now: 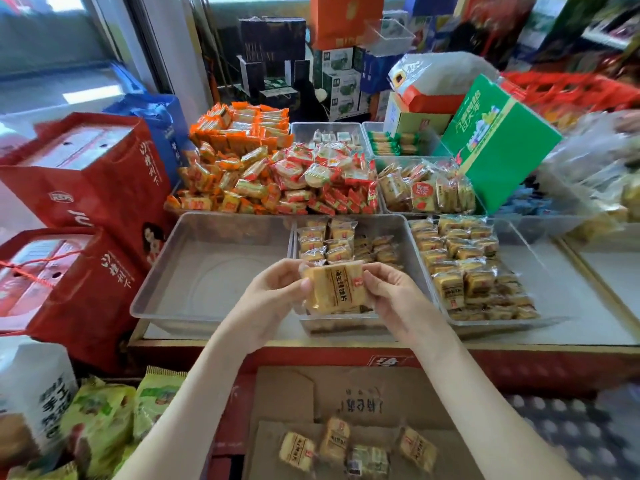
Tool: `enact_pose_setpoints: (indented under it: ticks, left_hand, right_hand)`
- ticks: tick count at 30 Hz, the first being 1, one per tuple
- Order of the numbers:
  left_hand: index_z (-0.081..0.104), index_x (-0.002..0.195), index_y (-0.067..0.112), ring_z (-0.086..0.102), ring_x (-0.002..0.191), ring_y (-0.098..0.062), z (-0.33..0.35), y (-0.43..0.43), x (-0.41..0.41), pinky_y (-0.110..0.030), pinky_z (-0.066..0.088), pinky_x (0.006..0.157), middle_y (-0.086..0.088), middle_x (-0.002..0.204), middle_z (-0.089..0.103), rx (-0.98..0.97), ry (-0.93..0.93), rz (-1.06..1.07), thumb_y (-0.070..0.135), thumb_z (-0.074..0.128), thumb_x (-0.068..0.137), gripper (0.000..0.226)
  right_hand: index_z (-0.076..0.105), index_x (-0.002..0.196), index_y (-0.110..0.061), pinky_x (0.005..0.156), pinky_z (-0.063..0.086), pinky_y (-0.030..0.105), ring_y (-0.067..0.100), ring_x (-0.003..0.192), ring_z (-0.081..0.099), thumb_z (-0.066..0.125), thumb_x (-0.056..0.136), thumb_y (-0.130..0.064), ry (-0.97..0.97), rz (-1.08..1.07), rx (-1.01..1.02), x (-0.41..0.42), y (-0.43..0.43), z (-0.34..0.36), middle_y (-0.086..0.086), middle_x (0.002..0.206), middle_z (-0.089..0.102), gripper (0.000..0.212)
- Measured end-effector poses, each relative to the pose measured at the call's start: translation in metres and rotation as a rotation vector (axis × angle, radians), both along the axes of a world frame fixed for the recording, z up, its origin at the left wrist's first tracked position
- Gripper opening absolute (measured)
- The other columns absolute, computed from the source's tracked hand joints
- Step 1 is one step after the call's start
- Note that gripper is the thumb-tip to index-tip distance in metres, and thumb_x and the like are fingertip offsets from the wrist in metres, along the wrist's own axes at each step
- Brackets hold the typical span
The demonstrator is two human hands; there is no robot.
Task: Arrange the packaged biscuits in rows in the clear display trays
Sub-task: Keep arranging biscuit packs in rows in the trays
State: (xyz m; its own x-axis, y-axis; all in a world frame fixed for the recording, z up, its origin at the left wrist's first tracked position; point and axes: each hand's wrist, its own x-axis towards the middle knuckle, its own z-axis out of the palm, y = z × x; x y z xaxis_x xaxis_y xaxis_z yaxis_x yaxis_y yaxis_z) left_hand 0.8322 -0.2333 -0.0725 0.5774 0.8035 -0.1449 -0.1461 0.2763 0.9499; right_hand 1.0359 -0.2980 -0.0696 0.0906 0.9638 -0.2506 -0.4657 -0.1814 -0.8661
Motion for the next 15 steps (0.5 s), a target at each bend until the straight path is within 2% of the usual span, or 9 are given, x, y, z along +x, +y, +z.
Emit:
enact_pose_setpoints:
  ticks: [2, 5, 10, 13, 15]
  left_hand:
    - [0.064, 0.105, 0.005, 0.068, 0.088, -0.021, 0.001, -0.008, 0.005, -0.031, 0.055, 0.076, -0.009, 0.097, 0.073, -0.016, -0.007, 0.100, 0.033, 0.077, 0.078, 0.041]
    - [0.064, 0.105, 0.000, 0.072, 0.081, -0.018, 0.005, -0.016, 0.011, -0.024, 0.057, 0.065, -0.012, 0.093, 0.074, 0.001, 0.152, 0.230, 0.013, 0.061, 0.093, 0.019]
    - [0.066, 0.092, 0.002, 0.071, 0.077, -0.021, 0.006, -0.022, 0.007, -0.023, 0.058, 0.065, -0.014, 0.087, 0.073, 0.054, 0.260, 0.302, 0.005, 0.065, 0.091, 0.004]
    - [0.063, 0.082, 0.005, 0.067, 0.073, -0.020, 0.009, -0.024, 0.003, -0.025, 0.058, 0.066, -0.012, 0.078, 0.071, 0.127, 0.248, 0.288, 0.005, 0.068, 0.088, 0.007]
    - [0.060, 0.079, 0.009, 0.064, 0.069, -0.010, 0.009, -0.028, 0.003, -0.023, 0.054, 0.068, -0.004, 0.073, 0.070, 0.317, 0.348, 0.319, 0.006, 0.069, 0.088, 0.013]
  right_hand:
    - [0.065, 0.085, -0.005, 0.072, 0.059, 0.025, 0.022, 0.085, 0.069, 0.050, 0.095, -0.002, 0.110, -0.095, -0.012, -0.006, -0.003, 0.003, 0.013, 0.087, 0.073, 0.018]
    - [0.065, 0.083, -0.005, 0.067, 0.059, 0.023, 0.022, 0.082, 0.070, 0.048, 0.096, 0.001, 0.162, -0.175, -0.011, -0.012, -0.009, 0.005, 0.013, 0.085, 0.072, 0.022]
    - [0.066, 0.079, -0.008, 0.058, 0.055, 0.022, 0.017, 0.069, 0.067, 0.046, 0.095, 0.003, 0.129, -0.192, 0.019, -0.013, -0.020, 0.008, 0.008, 0.079, 0.072, 0.028]
    - [0.067, 0.077, -0.013, 0.051, 0.044, 0.016, 0.009, 0.059, 0.057, 0.050, 0.094, 0.002, -0.007, -0.222, 0.063, -0.010, -0.027, 0.013, 0.003, 0.076, 0.070, 0.028]
    - [0.064, 0.080, -0.013, 0.045, 0.038, 0.012, 0.002, 0.049, 0.050, 0.052, 0.094, 0.002, -0.206, -0.277, 0.109, -0.010, -0.031, 0.015, -0.003, 0.071, 0.067, 0.024]
